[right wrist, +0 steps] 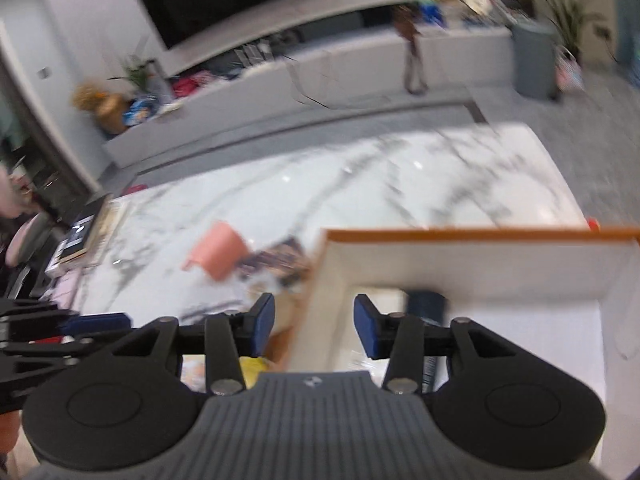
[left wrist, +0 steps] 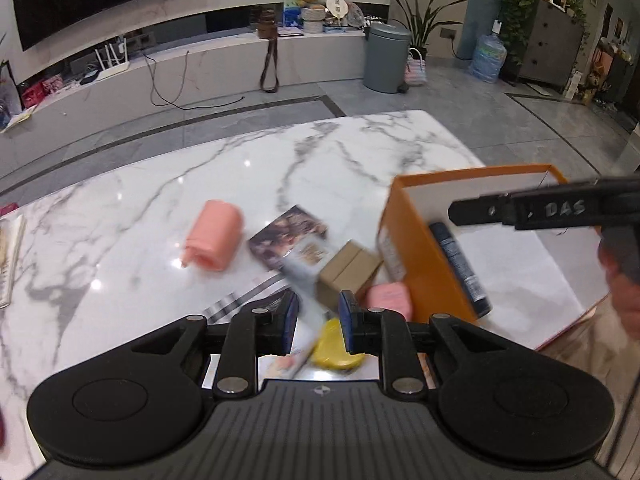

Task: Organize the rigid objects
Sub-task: 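Grasp the clear square box with the left tool while the right tool grasps the kraft cardboard box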

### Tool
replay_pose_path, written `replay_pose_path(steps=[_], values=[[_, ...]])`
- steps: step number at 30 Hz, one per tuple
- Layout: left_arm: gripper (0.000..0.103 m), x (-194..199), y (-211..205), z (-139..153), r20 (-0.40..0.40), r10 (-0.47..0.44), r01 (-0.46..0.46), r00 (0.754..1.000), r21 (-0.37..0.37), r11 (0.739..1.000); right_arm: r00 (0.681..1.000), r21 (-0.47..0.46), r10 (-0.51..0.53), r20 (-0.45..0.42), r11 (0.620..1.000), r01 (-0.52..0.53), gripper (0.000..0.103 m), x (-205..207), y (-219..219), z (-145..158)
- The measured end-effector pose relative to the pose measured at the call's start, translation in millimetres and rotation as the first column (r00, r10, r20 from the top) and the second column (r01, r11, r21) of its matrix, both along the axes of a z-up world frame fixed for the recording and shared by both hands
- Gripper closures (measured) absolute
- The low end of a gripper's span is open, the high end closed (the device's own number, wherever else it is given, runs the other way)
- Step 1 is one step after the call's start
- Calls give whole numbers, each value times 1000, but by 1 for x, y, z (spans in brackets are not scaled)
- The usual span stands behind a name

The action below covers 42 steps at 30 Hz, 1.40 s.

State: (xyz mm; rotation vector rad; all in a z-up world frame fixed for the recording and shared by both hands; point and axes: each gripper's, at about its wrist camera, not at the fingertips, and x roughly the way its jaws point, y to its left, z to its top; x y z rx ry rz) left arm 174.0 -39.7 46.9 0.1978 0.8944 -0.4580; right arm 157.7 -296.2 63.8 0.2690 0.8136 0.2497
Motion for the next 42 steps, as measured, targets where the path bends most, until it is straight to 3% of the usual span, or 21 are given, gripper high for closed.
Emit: replay_pose_path(steps=[3,6,9,13,16,20,24,30,37,42], values=[[78,-3,14,-8,-4,-11,11,1000,10,1000,996,-34,85,14,996,-85,50,1,34,4],[78,-4,17,-22,11,-30,29,999,73,997,987,-104,160,-6,982,-160,49,8,69,1],[78,2,20,-32,0,-45,45,999,63,997,974,-184,220,-48,957,-225,43,21,97,-12],[78,13,25,-45,-20,-97,98,995,61,993,962,-302,250,-107,914,-271,43,38,115,-34],[77,24,20,-54,-2,-155,154,988,99,983,949,-387,282,-139,867,-314,43,49,123,-44],[75,40,9,-60,40,-264,256,964,145,956,912,-486,347,-221,771,-411,46,65,131,-61],[72,56,-2,-69,46,-355,344,934,158,926,887,-504,363,-286,730,-461,46,83,129,-75],[57,78,-11,-91,50,-495,476,867,208,854,858,-459,386,-339,728,-509,43,103,124,-84],[35,103,-22,-109,46,-556,539,830,192,820,813,-477,469,-344,659,-582,45,115,118,-85],[35,109,-34,-118,47,-578,560,814,195,805,764,-483,533,-365,593,-644,45,119,112,-86]])
